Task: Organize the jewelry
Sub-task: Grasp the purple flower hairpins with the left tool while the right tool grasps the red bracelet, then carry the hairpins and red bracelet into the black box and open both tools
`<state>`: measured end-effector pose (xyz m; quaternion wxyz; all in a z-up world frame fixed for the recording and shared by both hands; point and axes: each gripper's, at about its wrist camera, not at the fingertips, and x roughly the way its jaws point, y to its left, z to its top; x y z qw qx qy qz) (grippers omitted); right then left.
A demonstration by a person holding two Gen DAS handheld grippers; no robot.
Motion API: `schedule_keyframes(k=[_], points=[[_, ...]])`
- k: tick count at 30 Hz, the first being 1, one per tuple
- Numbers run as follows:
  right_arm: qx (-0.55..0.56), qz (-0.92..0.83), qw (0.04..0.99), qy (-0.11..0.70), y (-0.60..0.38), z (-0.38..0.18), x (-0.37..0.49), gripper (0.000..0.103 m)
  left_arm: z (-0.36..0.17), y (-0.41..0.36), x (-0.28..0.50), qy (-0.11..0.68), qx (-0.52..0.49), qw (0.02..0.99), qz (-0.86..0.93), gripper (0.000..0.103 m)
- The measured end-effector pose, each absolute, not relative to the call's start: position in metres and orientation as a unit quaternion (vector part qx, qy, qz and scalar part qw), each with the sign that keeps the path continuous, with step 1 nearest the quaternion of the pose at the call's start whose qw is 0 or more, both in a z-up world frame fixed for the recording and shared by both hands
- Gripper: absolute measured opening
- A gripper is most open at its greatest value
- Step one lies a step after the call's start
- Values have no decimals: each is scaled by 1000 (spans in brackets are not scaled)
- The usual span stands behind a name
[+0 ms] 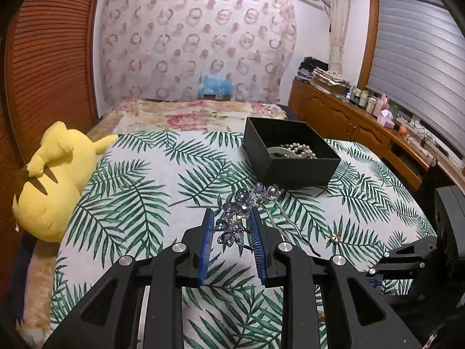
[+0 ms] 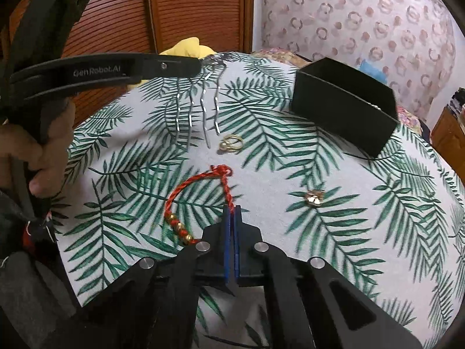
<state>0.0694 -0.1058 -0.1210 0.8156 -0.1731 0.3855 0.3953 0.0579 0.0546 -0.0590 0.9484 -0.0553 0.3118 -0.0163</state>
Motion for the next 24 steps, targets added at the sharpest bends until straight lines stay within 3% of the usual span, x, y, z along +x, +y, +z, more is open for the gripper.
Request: schedule_keyframes(k=[24], points=[[-121, 340, 880, 307, -150, -26, 180, 2, -34, 35, 92, 292, -36, 955, -35, 23]])
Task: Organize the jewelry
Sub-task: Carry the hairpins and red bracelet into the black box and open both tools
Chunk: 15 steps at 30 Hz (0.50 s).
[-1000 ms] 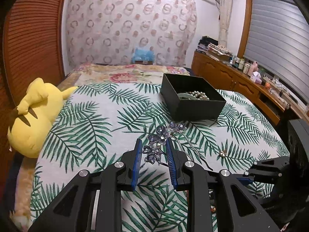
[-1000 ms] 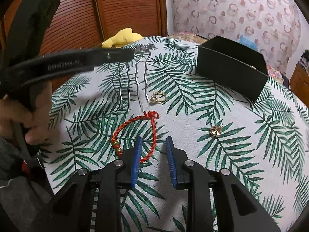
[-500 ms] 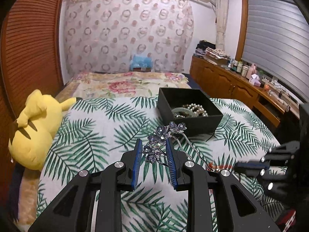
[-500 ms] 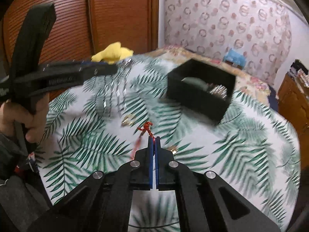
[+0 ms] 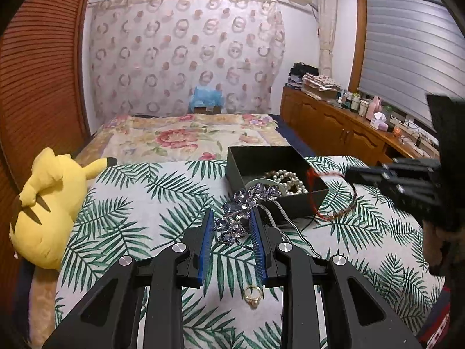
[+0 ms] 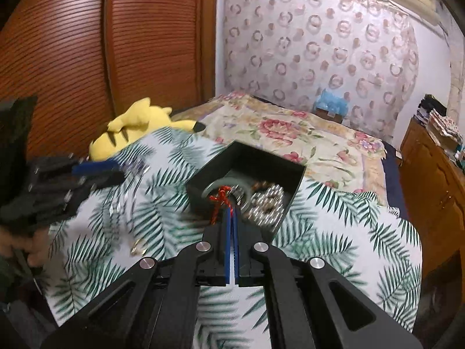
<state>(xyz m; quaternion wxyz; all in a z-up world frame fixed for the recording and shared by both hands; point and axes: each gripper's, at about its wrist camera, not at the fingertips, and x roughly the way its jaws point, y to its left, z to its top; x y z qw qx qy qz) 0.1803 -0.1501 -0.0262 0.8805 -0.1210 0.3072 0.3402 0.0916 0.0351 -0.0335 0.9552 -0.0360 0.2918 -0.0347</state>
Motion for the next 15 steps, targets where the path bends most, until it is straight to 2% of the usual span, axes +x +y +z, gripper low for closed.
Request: schedule_keyframes(k=[12, 15], points=[[-83, 330, 878, 336, -128, -34, 251, 2, -24, 28, 115, 289, -30, 956, -39, 23], [-82, 329, 876, 344, -125, -42, 257, 5, -25, 26, 122, 291, -28, 955, -38, 23]])
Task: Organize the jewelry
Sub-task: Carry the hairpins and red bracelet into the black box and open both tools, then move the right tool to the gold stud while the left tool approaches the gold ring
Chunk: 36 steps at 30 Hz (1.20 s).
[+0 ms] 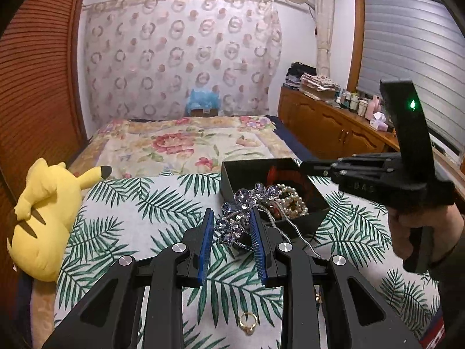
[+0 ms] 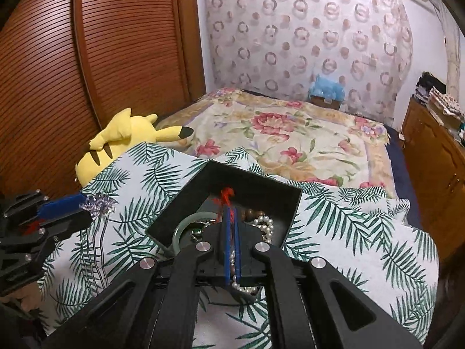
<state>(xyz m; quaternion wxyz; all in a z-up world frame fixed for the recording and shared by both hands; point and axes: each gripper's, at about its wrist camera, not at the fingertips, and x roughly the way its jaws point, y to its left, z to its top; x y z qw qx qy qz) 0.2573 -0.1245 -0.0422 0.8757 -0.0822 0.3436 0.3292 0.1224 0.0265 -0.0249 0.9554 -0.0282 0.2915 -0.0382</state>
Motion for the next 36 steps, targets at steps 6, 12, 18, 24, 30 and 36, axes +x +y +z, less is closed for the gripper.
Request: schedule_keyframes(k=[6, 12, 18, 24, 30, 36], points=[[-64, 320, 877, 354, -140, -56, 260, 30, -22, 17, 145, 295, -17, 955, -36, 23], [-56, 304, 884, 351, -166, -63, 251, 30, -25, 6, 177, 303, -7, 953, -30, 23], [-51, 306, 885, 347, -190, -68, 240, 30, -41, -5, 217, 338, -9, 941, -29, 24], [-53, 309, 884, 347, -198, -75, 230, 30, -47, -12, 234, 350, -6, 936, -27, 24], [-61, 320, 880, 347, -191, -82, 216, 30, -47, -16, 247, 356, 5, 934, -23, 25], [-62, 331, 876, 345, -184, -87, 199, 30, -40, -13, 233, 350, 8, 936, -29, 38]])
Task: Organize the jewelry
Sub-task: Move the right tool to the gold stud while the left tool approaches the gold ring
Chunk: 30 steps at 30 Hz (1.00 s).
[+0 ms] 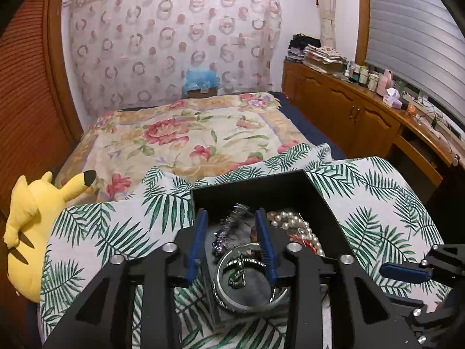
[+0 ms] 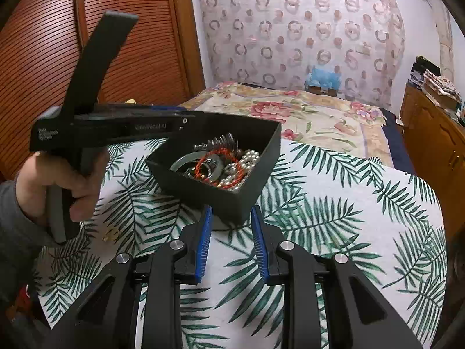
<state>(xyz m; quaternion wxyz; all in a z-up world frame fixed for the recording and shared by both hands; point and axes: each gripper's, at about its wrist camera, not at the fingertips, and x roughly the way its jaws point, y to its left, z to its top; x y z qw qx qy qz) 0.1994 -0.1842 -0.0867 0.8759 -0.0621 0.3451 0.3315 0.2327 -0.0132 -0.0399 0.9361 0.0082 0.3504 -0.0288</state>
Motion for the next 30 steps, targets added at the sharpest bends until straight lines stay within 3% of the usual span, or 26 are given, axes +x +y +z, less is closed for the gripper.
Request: schedule_keyframes(k=[4, 14, 30], points=[[-73, 336, 874, 344, -180, -90, 188, 30, -36, -10, 213, 346, 21, 937, -35, 54], [-99, 372, 851, 357, -157, -105, 152, 30, -43, 10, 161, 348, 45, 935, -40, 75], [-168, 382, 824, 384, -130, -126, 130, 30, -90, 27, 97, 398, 31, 914, -74, 78]])
